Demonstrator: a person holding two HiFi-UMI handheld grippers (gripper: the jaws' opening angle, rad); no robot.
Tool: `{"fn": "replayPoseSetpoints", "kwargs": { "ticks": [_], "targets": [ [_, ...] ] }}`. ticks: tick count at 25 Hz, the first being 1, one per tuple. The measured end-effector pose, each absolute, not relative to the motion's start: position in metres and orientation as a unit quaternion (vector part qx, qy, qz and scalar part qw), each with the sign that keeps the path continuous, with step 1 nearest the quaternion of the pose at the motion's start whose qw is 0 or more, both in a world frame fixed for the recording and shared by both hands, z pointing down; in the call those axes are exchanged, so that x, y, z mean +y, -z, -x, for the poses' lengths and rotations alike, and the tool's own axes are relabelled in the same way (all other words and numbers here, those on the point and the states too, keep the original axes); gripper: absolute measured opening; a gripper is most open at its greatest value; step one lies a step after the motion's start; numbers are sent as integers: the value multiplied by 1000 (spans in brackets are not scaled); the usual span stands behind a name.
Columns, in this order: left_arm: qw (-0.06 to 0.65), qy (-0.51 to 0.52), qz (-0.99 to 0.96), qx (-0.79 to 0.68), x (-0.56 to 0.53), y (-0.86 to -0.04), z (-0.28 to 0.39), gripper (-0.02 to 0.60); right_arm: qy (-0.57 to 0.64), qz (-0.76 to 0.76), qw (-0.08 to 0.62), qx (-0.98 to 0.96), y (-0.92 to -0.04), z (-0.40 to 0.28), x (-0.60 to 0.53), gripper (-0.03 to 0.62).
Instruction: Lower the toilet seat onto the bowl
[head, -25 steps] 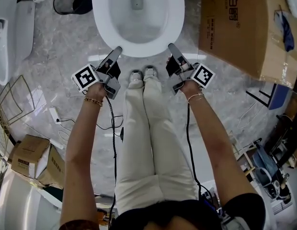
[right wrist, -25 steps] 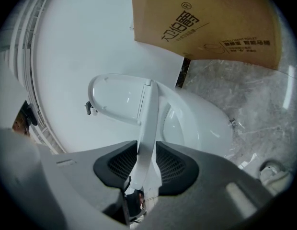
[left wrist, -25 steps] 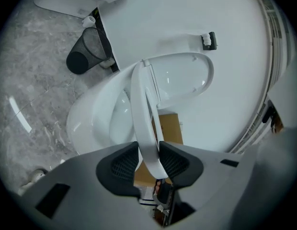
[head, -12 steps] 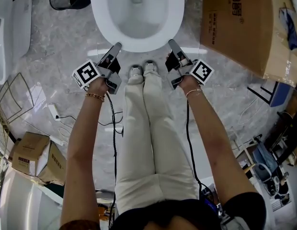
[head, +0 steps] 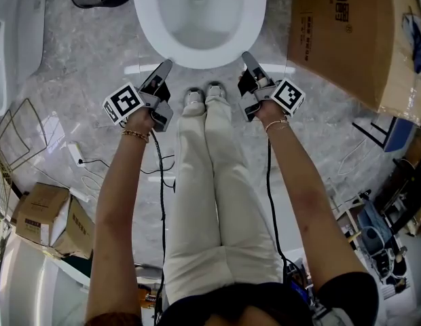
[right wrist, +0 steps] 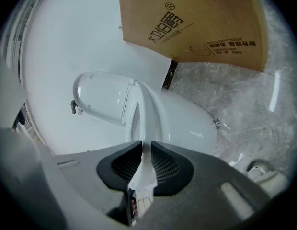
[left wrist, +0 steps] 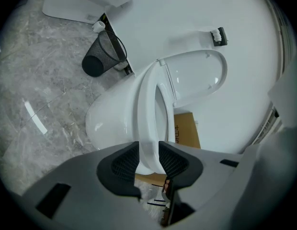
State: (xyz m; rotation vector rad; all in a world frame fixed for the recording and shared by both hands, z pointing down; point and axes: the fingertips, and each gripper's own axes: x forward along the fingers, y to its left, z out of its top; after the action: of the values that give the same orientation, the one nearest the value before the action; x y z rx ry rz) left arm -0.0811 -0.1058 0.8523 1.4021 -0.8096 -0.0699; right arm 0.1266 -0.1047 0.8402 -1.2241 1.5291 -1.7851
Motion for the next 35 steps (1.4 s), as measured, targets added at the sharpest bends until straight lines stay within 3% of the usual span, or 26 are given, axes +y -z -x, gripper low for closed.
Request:
{"fn": "replayPoseSetpoints", "kwargs": {
  "ticks": [4, 5, 8, 17, 22, 35],
  "targets": [
    [659, 4, -642, -391, -105, -849, 93, 98, 649, 481, 214, 550, -848, -133, -95, 63],
    [634, -13, -658, -406, -107, -843, 98, 58, 643, 487, 213, 551, -845, -135, -92, 58],
    [552, -44, -713, -430, -113, -815, 103, 23, 635, 499, 215, 549, -833, -143, -78, 11],
    [323, -189, -811, -450, -101, -743, 104, 2, 522, 577, 79, 623, -772, -170, -60, 5],
    [297, -171, -814, -468, -103, -690, 113, 2, 399, 585, -7, 706, -692, -159, -75, 5],
    [219, -186, -839, -461, -99, -531, 119, 2, 233, 559, -58, 794, -504, -140, -77, 5]
  ]
}}
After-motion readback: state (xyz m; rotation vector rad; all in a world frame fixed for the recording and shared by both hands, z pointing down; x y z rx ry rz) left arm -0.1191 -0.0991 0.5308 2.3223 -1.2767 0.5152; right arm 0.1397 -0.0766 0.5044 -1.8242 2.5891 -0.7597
